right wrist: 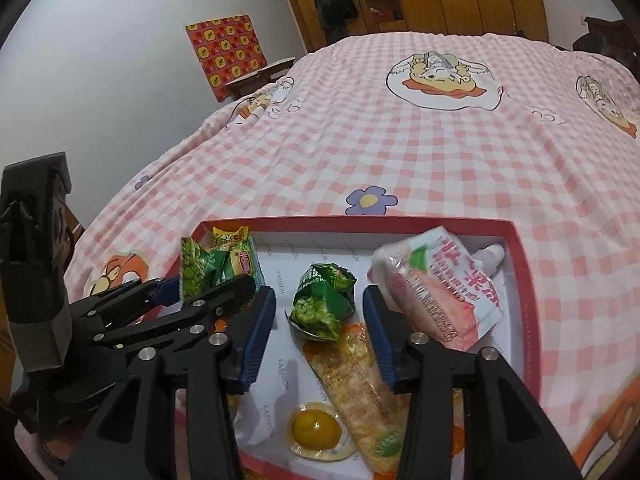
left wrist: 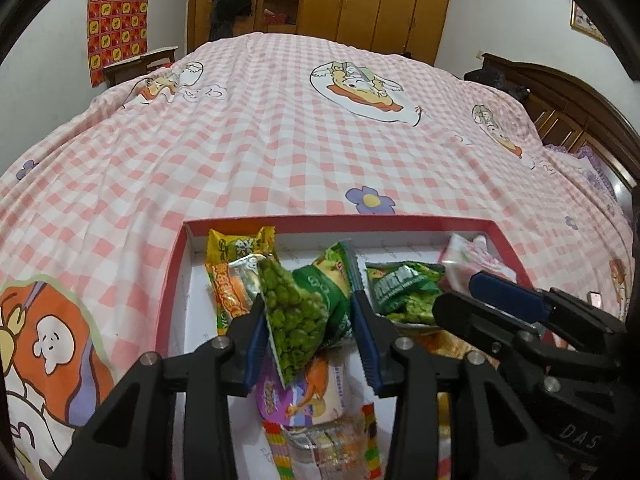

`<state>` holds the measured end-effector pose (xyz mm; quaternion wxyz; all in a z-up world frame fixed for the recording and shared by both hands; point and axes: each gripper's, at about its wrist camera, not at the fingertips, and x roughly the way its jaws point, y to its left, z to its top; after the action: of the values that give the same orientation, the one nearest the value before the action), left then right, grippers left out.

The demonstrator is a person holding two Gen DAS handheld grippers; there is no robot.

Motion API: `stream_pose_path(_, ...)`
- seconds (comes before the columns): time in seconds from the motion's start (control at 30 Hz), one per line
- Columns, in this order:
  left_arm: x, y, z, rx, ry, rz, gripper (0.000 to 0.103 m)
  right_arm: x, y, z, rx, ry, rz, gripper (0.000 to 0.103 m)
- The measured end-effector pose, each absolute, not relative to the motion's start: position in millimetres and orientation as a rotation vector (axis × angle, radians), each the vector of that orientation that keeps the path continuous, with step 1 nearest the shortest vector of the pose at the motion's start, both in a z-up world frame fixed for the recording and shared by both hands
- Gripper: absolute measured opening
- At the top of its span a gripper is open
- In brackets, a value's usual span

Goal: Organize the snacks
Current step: 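Carry the green pea bag into the box and release with left tool while right tool releases its bag there, then withdraw both open tools from the box toward the small yellow packet and brown candy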

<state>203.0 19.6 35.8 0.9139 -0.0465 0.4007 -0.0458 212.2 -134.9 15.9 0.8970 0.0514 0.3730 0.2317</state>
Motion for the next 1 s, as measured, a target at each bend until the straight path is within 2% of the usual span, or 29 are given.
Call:
stream_pose_path(0.23, 186.8, 15.8, 48.9, -0.081, 0.796, -0.093, 0.055, 193.1, -141.0, 25.3, 0.107, 0.759, 0.491, 0.049)
stream_pose_path(1.0, 109.6, 6.2, 62.3, -0.093, 0.82, -0.147, 0.055, 128.6, -156.6, 36.1, 0.076, 0.737, 0.479, 0.051)
